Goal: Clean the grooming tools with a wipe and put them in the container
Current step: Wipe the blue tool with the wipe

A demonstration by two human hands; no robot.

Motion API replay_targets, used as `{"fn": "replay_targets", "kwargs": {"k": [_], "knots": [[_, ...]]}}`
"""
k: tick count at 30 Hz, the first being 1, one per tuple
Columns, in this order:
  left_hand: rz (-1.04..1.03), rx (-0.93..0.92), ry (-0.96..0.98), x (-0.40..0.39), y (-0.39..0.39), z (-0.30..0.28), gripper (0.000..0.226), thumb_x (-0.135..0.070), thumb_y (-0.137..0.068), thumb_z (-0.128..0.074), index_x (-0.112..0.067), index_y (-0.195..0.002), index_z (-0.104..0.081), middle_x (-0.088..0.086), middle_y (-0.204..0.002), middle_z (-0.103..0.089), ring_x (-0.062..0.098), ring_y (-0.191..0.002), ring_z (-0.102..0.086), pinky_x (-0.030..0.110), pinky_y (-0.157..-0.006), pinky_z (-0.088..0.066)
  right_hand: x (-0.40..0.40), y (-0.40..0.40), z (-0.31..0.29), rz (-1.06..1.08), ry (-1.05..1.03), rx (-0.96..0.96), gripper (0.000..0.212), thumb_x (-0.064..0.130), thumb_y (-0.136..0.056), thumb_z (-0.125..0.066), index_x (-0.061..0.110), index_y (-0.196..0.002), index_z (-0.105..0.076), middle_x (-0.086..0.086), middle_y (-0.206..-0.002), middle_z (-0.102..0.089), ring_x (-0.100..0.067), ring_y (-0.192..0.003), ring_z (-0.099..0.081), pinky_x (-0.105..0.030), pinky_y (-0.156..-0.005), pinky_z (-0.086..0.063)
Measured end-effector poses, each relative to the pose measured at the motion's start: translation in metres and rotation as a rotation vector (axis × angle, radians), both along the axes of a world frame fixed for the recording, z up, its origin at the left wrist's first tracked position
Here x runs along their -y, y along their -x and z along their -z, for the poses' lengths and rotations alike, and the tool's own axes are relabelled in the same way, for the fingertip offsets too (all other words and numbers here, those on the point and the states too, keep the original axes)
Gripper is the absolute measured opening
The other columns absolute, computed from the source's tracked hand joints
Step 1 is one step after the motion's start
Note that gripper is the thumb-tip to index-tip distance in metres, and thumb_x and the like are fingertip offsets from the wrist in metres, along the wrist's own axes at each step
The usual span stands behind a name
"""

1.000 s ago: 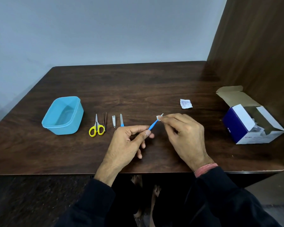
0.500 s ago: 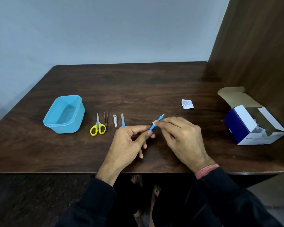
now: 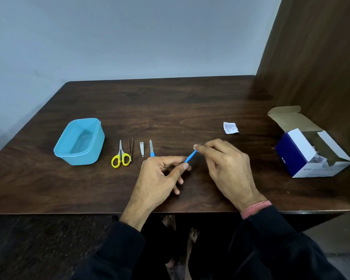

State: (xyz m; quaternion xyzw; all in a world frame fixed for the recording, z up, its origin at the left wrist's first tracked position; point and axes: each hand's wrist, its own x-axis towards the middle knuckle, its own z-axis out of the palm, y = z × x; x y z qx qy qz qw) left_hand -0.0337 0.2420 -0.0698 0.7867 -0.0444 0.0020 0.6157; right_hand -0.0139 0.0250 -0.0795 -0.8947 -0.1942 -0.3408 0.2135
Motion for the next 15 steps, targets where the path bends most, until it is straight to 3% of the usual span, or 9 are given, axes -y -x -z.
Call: {"fn": "replay_targets", "kwargs": {"k": [5, 10, 15], "knots": [[0.001, 0.003, -0.022, 0.001, -0.002, 0.001, 0.022, -0.011, -0.106, -0.076, -0.030, -0.112, -0.086, -0.004, -0.095, -0.086, 0.012, -0.062, -0.067, 0.031, -0.048, -0.060, -0.002, 0.001, 0.001, -0.096, 0.041, -0.013, 0.031, 0.009, -0.102, -0.068, 0.024, -0.126, -0.082, 0.007, -0.116, -0.075, -0.020, -0.103, -0.073, -0.043, -0.068, -0.064], [-0.001, -0.004, -0.022, 0.000, -0.005, 0.004, 0.019, -0.014, -0.106, -0.076, -0.027, -0.115, -0.088, -0.004, -0.096, -0.086, 0.013, -0.062, -0.068, 0.033, -0.050, -0.061, -0.009, 0.004, -0.006, 0.023, 0.086, -0.077, 0.037, 0.007, -0.097, -0.069, 0.026, -0.129, -0.074, 0.006, -0.113, -0.072, -0.020, -0.098, -0.071, -0.041, -0.057, -0.060], [0.004, -0.003, -0.029, -0.001, -0.005, 0.004, 0.018, -0.015, -0.108, -0.074, -0.024, -0.115, -0.088, -0.004, -0.097, -0.085, 0.012, -0.061, -0.067, 0.034, -0.052, -0.063, -0.007, 0.002, -0.005, 0.005, 0.084, -0.094, 0.036, 0.009, -0.101, -0.065, 0.026, -0.132, -0.073, 0.004, -0.113, -0.072, -0.022, -0.100, -0.070, -0.047, -0.060, -0.062]]}}
